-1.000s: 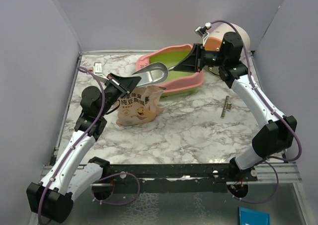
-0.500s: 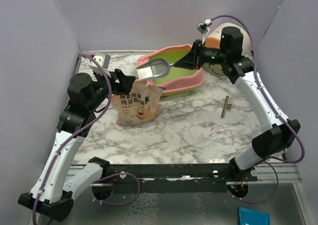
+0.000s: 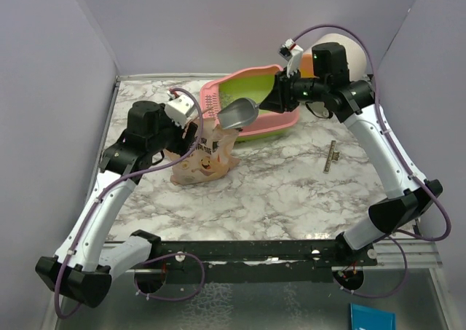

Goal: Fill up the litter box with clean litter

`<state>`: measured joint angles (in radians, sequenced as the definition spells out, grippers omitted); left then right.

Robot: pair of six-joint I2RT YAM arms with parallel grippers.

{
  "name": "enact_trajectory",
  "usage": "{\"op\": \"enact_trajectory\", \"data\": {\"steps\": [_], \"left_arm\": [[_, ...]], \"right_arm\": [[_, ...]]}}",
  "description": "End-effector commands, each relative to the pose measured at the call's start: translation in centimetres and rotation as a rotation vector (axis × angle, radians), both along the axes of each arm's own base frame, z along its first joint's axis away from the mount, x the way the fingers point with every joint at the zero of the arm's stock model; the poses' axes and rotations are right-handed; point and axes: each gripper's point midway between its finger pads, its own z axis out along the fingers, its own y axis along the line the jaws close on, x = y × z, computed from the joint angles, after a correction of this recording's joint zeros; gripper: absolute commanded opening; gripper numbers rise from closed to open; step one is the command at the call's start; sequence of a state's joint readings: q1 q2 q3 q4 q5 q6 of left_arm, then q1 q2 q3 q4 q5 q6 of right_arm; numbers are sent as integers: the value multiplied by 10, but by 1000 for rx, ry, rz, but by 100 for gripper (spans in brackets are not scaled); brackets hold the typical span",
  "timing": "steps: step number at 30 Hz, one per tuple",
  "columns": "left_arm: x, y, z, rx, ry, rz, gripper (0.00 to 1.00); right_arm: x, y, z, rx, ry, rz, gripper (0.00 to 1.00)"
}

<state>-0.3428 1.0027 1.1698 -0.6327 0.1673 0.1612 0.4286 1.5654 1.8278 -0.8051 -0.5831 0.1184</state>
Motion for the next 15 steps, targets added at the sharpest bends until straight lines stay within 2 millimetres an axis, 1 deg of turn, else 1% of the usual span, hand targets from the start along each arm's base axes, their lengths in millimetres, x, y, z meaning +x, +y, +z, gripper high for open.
{"op": "enact_trajectory", "data": {"steps": [1,3,6,7,11,14,15], "left_arm": [[3,-2,-20,99,11,-84,66],[5,-4,-25,104,20,-94,61],[8,-5,-26,107,19,-94,47],[7,-5,-26,105,20,-99,44],[5,-7,-18,82,-11,-106,31],[2,-4,-12,79,-40,-94,21],[2,-2,-10,79,-50,-81,15]], "right_arm": [[-6,-9,0,-82,-44,-28,1],[-7,-7,-3,-88,-46,-24,1],[-7,-1,-8,-111,-40,-8,1],[-7,3,-10,-119,-41,-1,1],[-9,23,-14,-146,-42,41,1],[-13,37,-20,-175,-38,62,1],[-14,40,-22,-180,-35,63,1]]}}
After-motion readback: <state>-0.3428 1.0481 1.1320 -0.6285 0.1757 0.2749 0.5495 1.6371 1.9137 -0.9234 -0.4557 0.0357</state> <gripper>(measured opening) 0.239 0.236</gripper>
